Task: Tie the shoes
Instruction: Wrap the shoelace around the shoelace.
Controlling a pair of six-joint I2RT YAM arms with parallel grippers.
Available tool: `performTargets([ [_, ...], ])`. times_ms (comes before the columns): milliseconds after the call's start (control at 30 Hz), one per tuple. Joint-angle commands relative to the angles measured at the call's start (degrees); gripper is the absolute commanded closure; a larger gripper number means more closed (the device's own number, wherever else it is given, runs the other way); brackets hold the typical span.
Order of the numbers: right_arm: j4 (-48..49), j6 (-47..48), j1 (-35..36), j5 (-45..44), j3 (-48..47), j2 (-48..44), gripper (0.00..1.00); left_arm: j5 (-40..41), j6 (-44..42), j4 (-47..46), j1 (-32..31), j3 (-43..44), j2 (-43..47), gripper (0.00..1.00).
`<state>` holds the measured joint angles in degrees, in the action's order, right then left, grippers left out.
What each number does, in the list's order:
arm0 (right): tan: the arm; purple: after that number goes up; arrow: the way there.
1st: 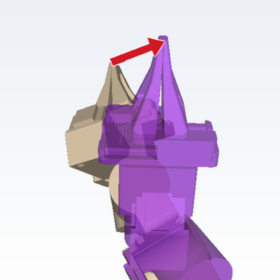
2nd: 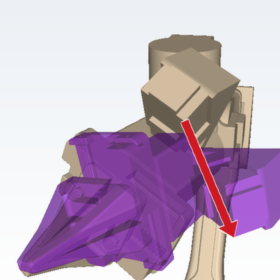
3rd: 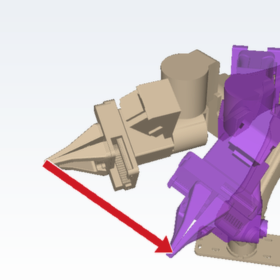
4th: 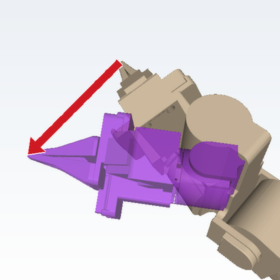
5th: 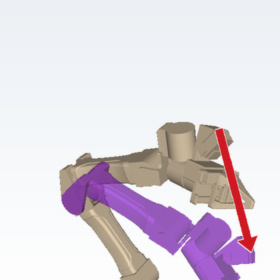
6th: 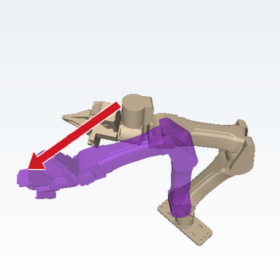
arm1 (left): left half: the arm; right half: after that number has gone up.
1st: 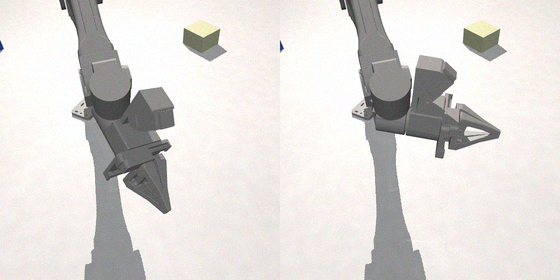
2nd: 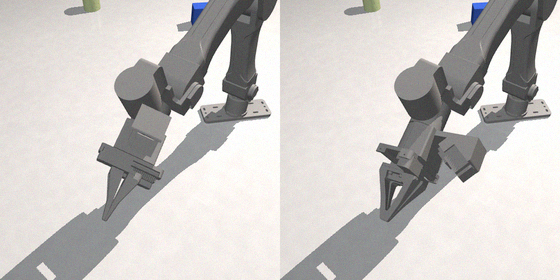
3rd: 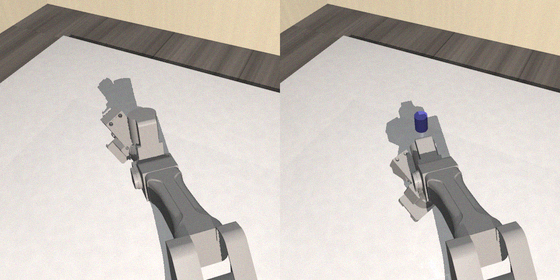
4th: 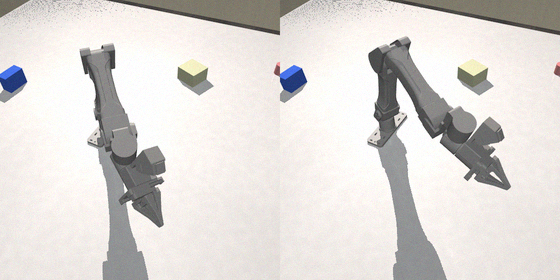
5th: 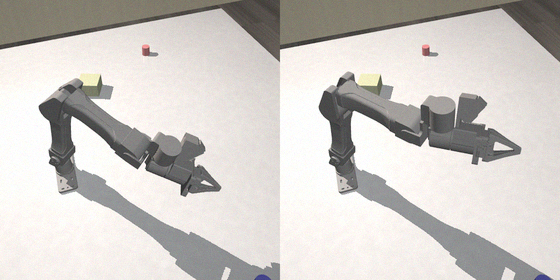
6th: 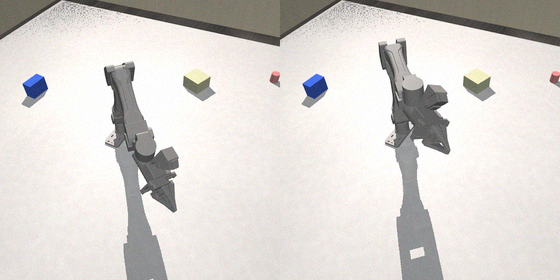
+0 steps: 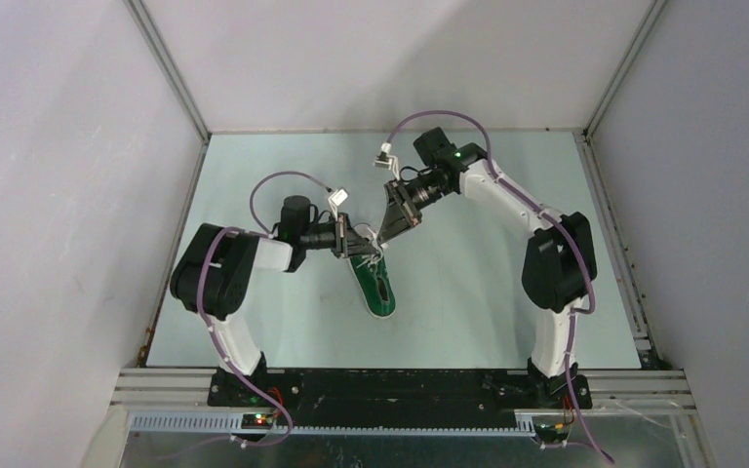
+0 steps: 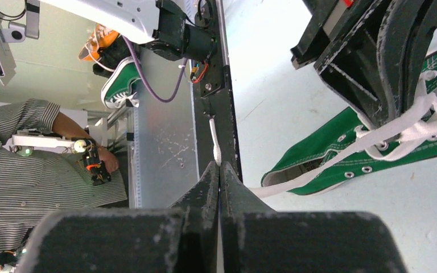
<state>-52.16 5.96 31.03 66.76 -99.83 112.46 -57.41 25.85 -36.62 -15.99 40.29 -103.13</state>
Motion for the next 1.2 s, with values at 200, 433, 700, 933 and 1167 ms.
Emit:
performTargets([
  [200,-12.67,15.86,0.78,-1.81,-0.60,-6.33,1.00,-1.63,6.19,-5.02,0.84,2.15,-1.52,0.96],
  [433,-15.21,22.16,2.18,-4.53,2.76,-9.82,1.00,-2.10,3.51,-0.40,1.32,1.36,0.06,0.95],
  [700,-15.65,30.95,3.12,-7.70,11.65,-11.17,1.00,-0.55,-5.80,10.22,2.19,1.60,1.75,0.92],
  [933,-8.26,29.98,6.34,-9.55,18.37,-10.27,0.99,-1.42,-5.88,9.58,2.28,1.24,1.23,0.90],
  [1167,-11.96,36.59,7.38,-10.15,18.94,-7.36,0.74,-2.88,-3.20,4.40,2.23,0.30,0.82,0.87],
])
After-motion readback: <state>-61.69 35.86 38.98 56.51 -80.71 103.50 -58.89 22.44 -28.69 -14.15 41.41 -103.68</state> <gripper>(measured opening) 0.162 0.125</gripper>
